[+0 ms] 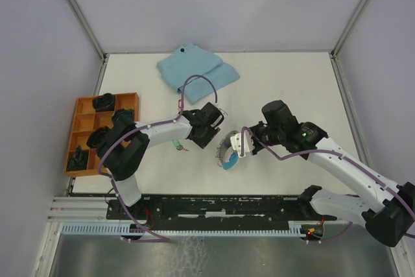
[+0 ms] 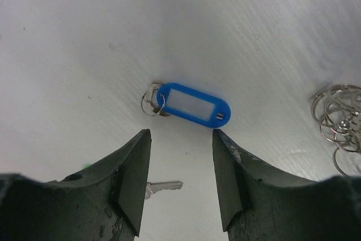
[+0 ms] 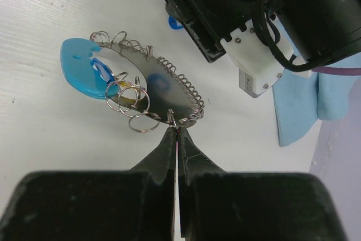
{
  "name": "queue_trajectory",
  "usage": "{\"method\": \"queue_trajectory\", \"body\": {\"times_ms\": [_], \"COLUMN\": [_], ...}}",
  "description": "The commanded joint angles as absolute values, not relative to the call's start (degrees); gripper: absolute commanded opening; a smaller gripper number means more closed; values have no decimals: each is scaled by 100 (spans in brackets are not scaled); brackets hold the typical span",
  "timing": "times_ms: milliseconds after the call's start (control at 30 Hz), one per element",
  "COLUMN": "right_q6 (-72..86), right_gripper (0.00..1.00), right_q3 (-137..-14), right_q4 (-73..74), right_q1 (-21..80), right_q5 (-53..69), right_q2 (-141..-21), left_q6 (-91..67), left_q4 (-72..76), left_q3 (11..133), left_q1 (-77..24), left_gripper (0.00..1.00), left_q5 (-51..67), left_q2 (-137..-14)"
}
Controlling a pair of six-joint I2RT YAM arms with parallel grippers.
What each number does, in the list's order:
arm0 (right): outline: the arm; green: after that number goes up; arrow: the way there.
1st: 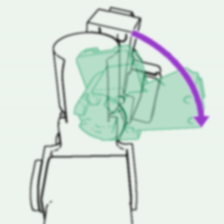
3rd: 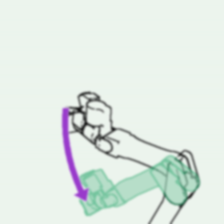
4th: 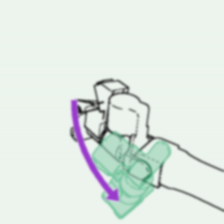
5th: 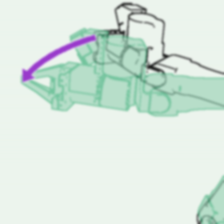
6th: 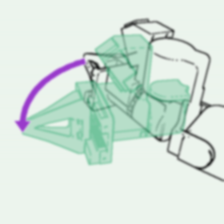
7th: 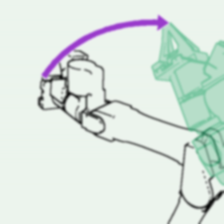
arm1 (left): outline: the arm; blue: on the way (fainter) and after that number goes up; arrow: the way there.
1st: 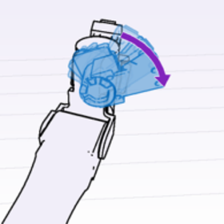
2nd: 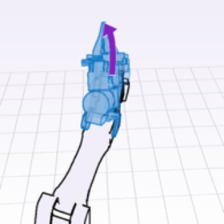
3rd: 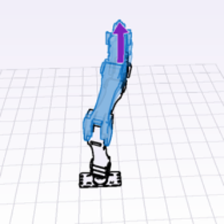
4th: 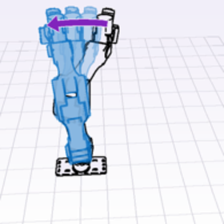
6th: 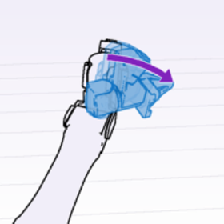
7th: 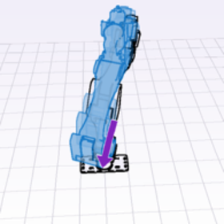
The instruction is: Put the keys on the keyring
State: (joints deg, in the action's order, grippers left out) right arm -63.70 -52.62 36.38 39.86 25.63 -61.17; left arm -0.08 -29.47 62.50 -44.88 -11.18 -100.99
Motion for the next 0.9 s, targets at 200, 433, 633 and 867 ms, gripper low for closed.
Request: {"method": "queue_trajectory", "body": {"times_ms": [200,433,633,867], "right_q6": [-6311,-6293,-6297,-6279], "right_gripper": [1,1,1,1], "right_q3": [-5249,-5212,-5207,-5191], "right_q4": [3305,3268,3262,3234], "right_q1": [3975,3979,3973,3975], "right_q5": [2580,2595,2584,2617], "right_q2": [-5882,-5888,-5863,-5882], "left_q6": [-293,-469,-756,-1013], "left_q4": [-2282,-2514,-2902,-3289], "left_q3": [7030,7478,7386,7275], "left_q1": [-4482,-4318,-4237,-4241], "left_gripper": [55,55,54,42], "left_q5": [-2087,-2246,-1899,-1666], "left_q2": [-10821,-11053,-10688,-10634]}}
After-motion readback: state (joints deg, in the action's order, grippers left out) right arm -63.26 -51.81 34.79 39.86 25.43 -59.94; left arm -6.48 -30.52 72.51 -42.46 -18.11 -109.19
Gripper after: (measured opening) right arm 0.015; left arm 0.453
